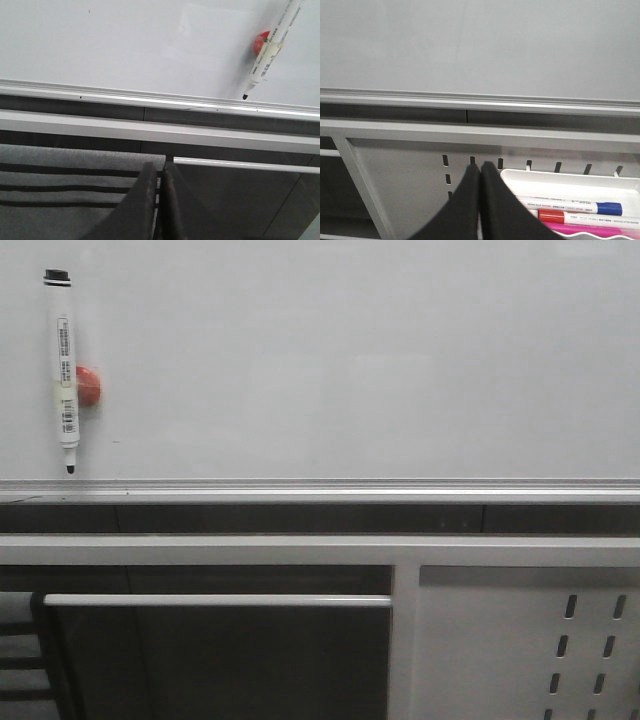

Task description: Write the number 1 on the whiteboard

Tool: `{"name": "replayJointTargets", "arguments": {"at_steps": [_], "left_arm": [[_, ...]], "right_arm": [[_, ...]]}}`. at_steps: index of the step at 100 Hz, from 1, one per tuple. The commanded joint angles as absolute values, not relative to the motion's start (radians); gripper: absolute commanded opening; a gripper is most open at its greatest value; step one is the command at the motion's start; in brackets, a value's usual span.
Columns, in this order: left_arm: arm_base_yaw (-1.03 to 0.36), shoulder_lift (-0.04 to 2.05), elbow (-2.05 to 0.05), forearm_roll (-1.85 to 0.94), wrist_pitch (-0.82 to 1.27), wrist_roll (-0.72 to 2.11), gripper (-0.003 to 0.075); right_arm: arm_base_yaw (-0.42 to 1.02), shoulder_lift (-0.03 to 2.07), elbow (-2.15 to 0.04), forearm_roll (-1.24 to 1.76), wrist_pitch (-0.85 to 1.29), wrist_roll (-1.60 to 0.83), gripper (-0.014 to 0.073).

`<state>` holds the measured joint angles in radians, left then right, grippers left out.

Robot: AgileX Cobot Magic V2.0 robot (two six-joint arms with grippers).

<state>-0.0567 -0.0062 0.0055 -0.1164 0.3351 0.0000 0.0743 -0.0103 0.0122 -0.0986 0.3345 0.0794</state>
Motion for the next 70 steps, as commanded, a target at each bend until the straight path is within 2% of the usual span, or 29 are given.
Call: {"name": "replayJointTargets", "arguments": {"at_steps": [1, 70], "left_arm": [[-0.053, -0.034, 0.027, -0.128, 0.285, -0.008, -0.0018], [-0.053, -0.034, 0.027, -0.121, 0.28, -0.007, -0.0018]], "right_arm": [[0.07, -0.029, 0.04, -0.117, 0.314, 0.078, -0.0051], [0.07, -0.029, 0.04, -0.142, 0.299, 0.078, -0.0051]]}}
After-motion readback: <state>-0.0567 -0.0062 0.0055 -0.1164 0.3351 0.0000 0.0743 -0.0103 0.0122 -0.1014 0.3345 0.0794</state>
